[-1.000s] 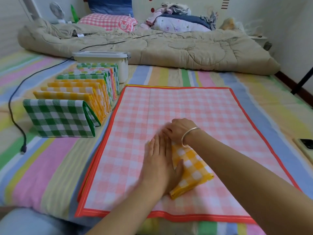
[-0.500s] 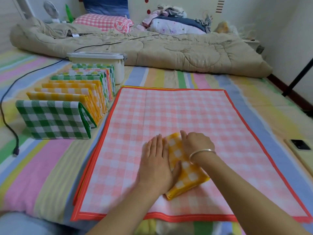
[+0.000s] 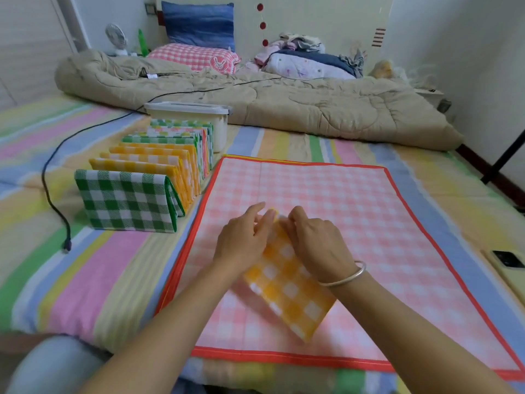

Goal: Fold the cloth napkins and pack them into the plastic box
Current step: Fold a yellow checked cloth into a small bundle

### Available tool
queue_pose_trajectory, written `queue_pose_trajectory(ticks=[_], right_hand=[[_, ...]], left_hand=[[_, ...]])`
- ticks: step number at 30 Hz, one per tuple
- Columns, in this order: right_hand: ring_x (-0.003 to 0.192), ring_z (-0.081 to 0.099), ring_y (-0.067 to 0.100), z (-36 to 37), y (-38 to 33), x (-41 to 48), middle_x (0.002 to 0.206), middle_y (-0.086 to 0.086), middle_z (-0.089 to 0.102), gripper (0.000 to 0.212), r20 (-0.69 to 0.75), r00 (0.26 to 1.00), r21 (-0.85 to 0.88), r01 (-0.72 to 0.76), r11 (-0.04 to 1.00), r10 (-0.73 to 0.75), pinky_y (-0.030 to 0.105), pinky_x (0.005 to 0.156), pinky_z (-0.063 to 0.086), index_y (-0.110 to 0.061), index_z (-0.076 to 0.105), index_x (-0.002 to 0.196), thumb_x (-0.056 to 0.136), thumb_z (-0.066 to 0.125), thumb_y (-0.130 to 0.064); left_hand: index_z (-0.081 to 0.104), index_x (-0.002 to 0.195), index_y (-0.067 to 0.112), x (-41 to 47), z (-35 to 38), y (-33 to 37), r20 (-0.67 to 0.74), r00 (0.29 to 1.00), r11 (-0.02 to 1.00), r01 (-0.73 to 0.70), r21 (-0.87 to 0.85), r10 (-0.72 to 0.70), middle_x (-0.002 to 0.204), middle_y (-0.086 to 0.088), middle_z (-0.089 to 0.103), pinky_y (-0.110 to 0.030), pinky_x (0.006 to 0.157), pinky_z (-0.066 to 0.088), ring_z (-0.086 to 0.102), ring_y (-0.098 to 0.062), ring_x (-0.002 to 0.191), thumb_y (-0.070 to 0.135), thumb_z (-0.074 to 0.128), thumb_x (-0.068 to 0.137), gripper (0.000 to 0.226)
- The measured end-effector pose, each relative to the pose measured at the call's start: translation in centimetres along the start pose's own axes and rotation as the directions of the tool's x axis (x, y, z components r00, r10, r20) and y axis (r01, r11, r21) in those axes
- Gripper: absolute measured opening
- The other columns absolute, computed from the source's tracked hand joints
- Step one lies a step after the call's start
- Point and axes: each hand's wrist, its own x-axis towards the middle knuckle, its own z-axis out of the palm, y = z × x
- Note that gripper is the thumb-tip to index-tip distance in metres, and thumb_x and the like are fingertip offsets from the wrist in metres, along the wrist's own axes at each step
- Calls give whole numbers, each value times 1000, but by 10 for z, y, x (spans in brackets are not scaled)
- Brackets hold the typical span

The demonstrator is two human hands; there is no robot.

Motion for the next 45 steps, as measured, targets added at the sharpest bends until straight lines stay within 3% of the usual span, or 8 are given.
queue_pose_trajectory(ticks=[4,9,15,20,26,31,35,45], right_hand=[[54,54,39,-5,-18,11,55,8,57,59,-65,998,37,24,999,-22,36,49,36,-11,54,94,92,17,-57],[61,57,25,-8,-14,15,54,-5,51,49,80,971,216,-239,947,226,35,58,41,-22,45,65,94,39,-61],[80,68,22,8,-54,5,88,-2,66,56,366,896,685,-442,579,250,50,69,58,-21,53,95,85,32,-72],[62,64,34,46,-110,22,71,6,65,62,139,951,559,-306,770,278,48,60,53,-27,40,95,81,11,-80],[67,58,42,73,-170,59,68,13,61,39,-79,968,522,-162,837,236,40,52,34,-13,46,97,101,30,-49],[62,53,26,99,-183,67,67,-6,48,31,-16,999,415,-29,909,40,34,51,29,-19,42,91,98,34,-48],[78,48,19,111,-166,89,89,-7,48,28,6,995,410,-90,908,96,32,59,35,-22,39,84,97,49,-45],[87,59,32,128,-137,156,87,2,62,29,115,976,283,-212,935,187,36,63,38,-19,36,93,100,42,-47]], left_hand=[[53,76,24,-2,-17,-8,-164,976,989,-146,-12,142,59,8,48,-34,54,33,55,-23,63,53,34,103,43],[40,66,26,-9,-42,-27,-532,846,996,-74,-53,35,51,8,39,-37,51,32,45,-27,54,49,41,100,41],[36,62,29,-19,-73,-57,-725,678,987,2,-162,-121,53,10,40,-24,48,28,40,-6,51,36,46,103,43],[45,70,13,-21,-100,-89,-814,538,973,55,-223,-217,55,6,40,-26,49,26,38,-10,51,24,47,106,38],[58,77,-5,-12,-135,-146,-882,399,968,133,-213,-249,70,-28,59,-34,60,25,52,-41,65,35,40,102,51],[68,94,5,1,-161,-190,-895,382,957,257,-135,-229,91,-20,67,-36,66,36,59,-40,82,43,42,102,46],[73,117,14,31,-162,-202,-870,441,966,224,-129,-219,121,-2,67,-35,82,48,64,-27,104,41,50,102,39],[75,112,9,105,-143,-220,-817,502,954,54,-296,-282,98,-14,75,-35,77,50,67,-29,90,55,42,96,59]])
